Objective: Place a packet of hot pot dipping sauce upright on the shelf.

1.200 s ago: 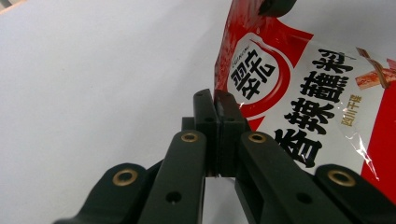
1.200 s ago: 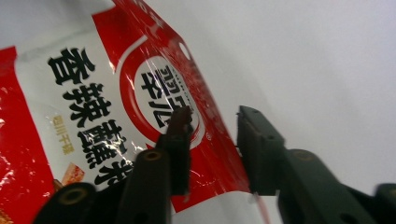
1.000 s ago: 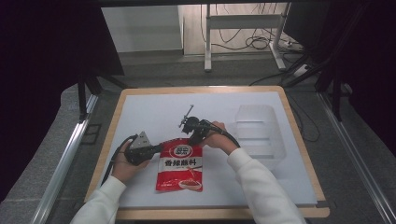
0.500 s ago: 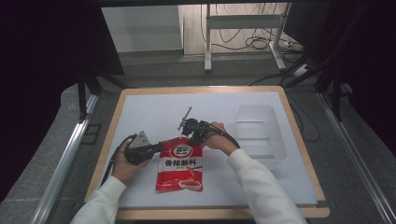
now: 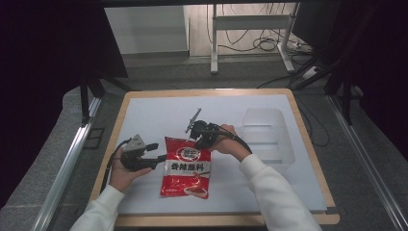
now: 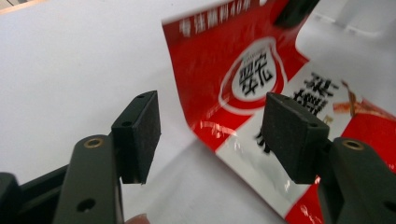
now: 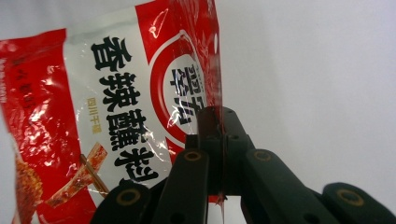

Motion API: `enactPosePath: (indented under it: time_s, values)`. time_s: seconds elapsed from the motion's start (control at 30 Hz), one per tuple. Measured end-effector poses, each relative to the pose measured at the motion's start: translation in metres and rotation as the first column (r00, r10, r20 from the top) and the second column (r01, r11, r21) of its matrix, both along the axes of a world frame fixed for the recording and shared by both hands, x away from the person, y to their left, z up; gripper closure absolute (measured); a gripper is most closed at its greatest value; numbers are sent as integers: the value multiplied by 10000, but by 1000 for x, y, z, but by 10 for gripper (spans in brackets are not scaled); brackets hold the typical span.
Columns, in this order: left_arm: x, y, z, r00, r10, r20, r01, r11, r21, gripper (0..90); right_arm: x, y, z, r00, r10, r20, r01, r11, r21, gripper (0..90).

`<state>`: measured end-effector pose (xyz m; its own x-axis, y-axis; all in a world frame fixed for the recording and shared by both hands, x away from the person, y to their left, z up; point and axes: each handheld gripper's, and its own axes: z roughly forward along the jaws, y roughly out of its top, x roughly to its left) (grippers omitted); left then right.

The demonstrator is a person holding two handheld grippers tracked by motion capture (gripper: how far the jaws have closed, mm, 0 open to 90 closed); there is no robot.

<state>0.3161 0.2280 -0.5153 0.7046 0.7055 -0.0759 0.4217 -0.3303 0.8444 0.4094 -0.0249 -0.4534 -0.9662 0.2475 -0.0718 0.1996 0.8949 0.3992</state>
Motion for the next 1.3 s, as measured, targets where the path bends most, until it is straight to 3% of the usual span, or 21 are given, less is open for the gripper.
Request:
enactPosePath:
  time_s: [0.07, 0.13, 0.23, 0.5, 0.63, 0.8, 1.03, 1.3]
  values:
    - [-3, 1, -2, 9999, -56, -118, 59, 9997, 232, 355, -2, -2, 6, 10000, -47, 77, 47, 10000, 23, 889]
    - [-7, 2, -2, 9997, -94, -223, 98, 9997, 208, 353, -4, -5, 11, 9999, -67, 127, 65, 9999, 104, 889]
    - [-11, 4, 0, 9998, -136, -119, 139, 9996, 247, 348, -5, -8, 17, 9999, -72, 154, 68, 9997, 229, 889]
    - [-20, 11, -3, 9999, -93, -123, 95, 9999, 123, 361, -18, -15, 56, 9993, 57, 379, -82, 9978, 659, 891]
    - [-25, 13, 1, 9998, -138, 124, 141, 9995, -270, 364, -22, -16, 70, 9995, 204, 250, -226, 9954, 930, 891]
    - [-29, 17, 4, 9997, -191, 160, 201, 9977, -649, 363, -30, -16, 92, 9973, 310, 662, -378, 9939, 1038, 891]
    - [-29, 15, 1, 9993, -334, 137, 340, 9983, -472, 370, -38, -18, 119, 9911, 338, 1287, -503, 9906, 1269, 892]
    - [-28, 11, -3, 9987, -492, 99, 493, 9988, -71, 371, -34, -23, 131, 9856, 187, 1681, -392, 9921, 1193, 892]
